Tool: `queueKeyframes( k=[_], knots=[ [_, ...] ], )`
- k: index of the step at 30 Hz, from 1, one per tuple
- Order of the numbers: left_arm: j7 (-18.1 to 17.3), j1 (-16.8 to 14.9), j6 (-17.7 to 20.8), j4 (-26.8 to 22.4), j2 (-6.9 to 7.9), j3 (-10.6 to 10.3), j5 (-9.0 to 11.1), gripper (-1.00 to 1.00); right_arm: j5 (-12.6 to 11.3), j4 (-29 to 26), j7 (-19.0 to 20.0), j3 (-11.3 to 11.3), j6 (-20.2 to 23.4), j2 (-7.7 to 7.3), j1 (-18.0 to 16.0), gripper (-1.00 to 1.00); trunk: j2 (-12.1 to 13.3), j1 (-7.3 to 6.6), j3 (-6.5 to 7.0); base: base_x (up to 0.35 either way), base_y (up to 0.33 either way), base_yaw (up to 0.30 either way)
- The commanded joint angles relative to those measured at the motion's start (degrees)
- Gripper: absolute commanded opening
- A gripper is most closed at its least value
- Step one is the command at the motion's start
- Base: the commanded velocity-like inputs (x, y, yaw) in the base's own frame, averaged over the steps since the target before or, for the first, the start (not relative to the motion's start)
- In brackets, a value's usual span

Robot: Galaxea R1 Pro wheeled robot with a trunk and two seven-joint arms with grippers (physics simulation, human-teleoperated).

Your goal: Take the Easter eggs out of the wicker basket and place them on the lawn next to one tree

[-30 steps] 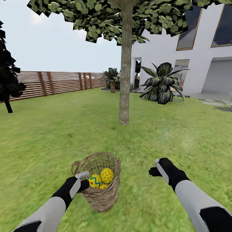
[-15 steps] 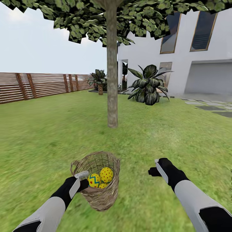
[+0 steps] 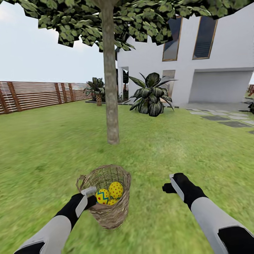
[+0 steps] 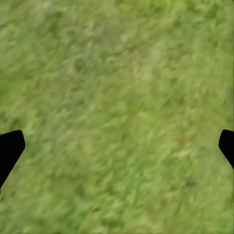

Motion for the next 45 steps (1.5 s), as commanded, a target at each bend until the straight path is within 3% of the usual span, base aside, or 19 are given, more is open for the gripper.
queueKeyframes(
  k=[1, 15, 45],
  knots=[
    [0.3, 0.0, -0.3, -0.1, -0.12, 0.1, 1.0, -1.00, -0.6, -0.1, -0.6, 0.5, 0.2, -0.04, 0.0, 1.00, 0.0, 0.03, -0.06, 0.339, 0.000, 0.161],
    [0.4, 0.0, -0.6, 0.0, -0.34, 0.0, 0.9, -1.00, -0.5, -0.1, -0.7, 0.5, 0.2, 0.01, 0.0, 1.00, 0.0, 0.03, -0.03, 0.339, 0.000, 0.273],
    [0.3, 0.0, -0.6, 0.1, -0.44, -0.1, 1.0, -1.00, -0.5, -0.1, -0.7, 0.5, 0.2, 0.10, 0.0, 1.00, 0.0, 0.03, -0.03, 0.339, 0.000, 0.003]
  ],
)
